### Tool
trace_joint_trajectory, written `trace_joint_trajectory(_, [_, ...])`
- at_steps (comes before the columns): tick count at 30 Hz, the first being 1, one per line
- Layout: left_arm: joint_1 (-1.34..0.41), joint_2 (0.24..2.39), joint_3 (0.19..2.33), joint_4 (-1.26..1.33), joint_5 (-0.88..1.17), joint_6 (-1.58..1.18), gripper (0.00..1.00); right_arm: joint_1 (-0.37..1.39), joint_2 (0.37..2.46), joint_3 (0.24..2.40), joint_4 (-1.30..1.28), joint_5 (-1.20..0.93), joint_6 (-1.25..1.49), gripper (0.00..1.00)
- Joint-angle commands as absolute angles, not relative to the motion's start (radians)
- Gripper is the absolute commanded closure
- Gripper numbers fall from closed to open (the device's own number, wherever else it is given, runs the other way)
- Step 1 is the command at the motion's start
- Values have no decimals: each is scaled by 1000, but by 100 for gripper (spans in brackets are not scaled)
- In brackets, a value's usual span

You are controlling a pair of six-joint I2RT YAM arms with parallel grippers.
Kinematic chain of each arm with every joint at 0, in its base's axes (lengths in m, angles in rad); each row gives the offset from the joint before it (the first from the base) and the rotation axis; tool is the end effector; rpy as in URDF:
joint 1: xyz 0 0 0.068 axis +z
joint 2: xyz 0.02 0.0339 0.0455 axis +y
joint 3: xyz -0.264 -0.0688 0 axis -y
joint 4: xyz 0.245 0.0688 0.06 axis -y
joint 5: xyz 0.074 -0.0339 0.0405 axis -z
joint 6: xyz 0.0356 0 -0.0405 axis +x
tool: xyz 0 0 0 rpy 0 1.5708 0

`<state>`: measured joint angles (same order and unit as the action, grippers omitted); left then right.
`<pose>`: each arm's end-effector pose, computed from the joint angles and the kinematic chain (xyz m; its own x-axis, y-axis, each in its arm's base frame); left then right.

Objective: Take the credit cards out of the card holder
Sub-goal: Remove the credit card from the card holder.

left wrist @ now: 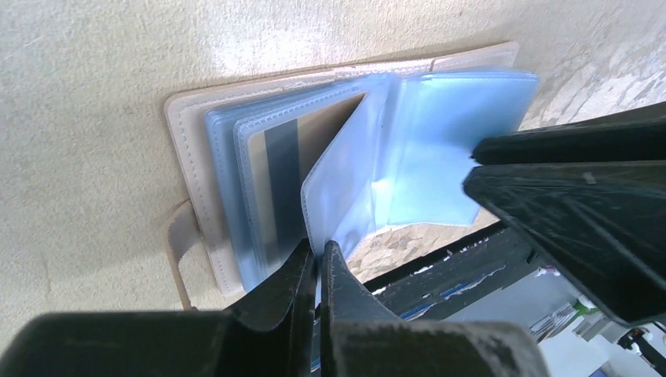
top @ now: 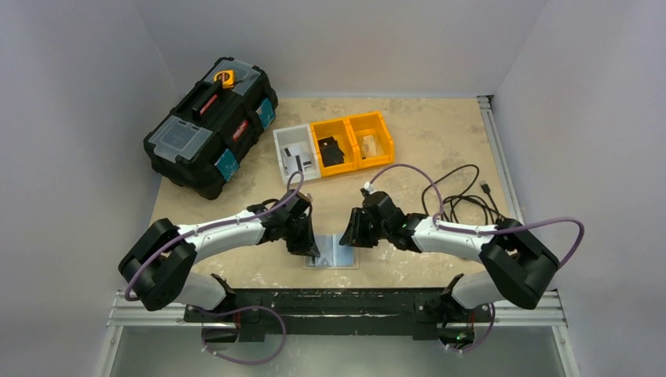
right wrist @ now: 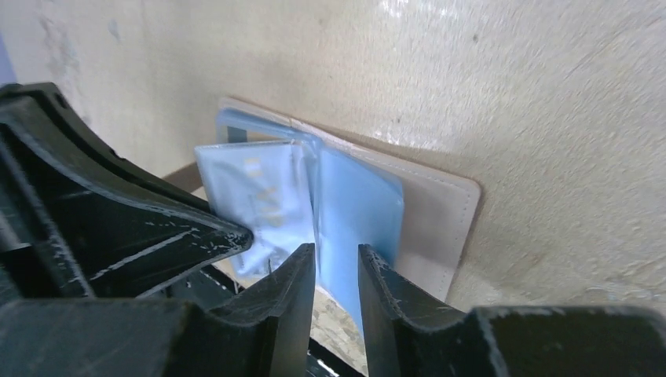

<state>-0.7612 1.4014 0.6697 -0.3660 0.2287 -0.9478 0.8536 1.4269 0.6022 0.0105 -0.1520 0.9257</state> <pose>0.1735 -0.1765 0.1579 -0.9824 -0.1565 -0.1020 -0.0878 0.8685 -0.4878 0.1717 0.2051 0.1562 -0.9372 0.1270 -0.3248 -0.1071 0.7815 0.6147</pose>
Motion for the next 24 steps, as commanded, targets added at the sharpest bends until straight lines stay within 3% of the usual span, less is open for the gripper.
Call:
trace_joint_trajectory(1, [-759, 1384, 665, -447, 142, -936, 100, 824, 1375, 586, 30, -213, 876, 72])
trace_joint_trajectory(10, [-760, 1346, 728, -458, 197, -913, 100, 824, 1468, 565, 36, -193, 854, 81])
trace_joint_trajectory(24, [-816, 1447, 851, -417, 250, -917, 73, 824, 1479, 551, 29, -164, 855, 81])
